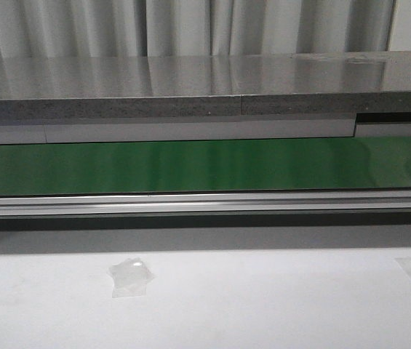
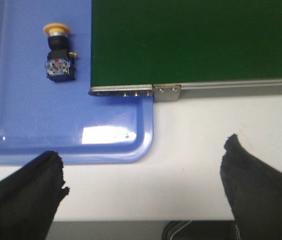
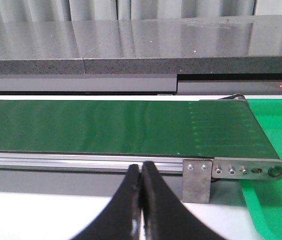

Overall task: Move button from left to right
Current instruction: 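Grasp the yellow push button's black body with the left gripper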

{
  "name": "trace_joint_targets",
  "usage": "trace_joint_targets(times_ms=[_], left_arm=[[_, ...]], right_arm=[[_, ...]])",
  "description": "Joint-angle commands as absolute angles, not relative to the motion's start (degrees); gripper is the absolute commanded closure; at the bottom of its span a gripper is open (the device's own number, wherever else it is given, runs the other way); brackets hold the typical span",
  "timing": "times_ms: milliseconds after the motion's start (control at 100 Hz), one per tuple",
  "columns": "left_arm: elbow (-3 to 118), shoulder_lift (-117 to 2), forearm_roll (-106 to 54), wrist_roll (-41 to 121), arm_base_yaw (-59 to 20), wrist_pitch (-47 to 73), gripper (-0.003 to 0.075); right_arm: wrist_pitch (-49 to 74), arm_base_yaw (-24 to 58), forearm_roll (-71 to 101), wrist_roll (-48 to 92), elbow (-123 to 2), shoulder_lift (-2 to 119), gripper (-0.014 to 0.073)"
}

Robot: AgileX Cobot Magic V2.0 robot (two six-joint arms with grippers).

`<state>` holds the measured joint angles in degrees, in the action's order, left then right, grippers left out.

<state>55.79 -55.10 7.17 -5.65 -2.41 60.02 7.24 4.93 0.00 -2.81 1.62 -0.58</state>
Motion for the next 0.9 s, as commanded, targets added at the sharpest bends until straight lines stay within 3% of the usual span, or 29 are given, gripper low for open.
trace_joint_targets(times_ms=[0, 410, 890], left_arm=[[58.1, -55.2, 10.0, -9.4, -2.2, 54.5, 0.0155], [67.8, -72.2, 11.7, -10.3, 12.0, 50.4, 0.0157], [80.0, -99.4, 11.7, -8.8, 14.8, 47.2, 0.0157]], right_arm=[[2.2, 5.1, -0.8, -2.6, 0.7, -1.6, 0.0661], [2.2, 5.1, -0.8, -2.6, 0.7, -1.6, 0.0661], [2.2, 5.1, -0.8, -2.6, 0.7, -1.6, 0.0661]])
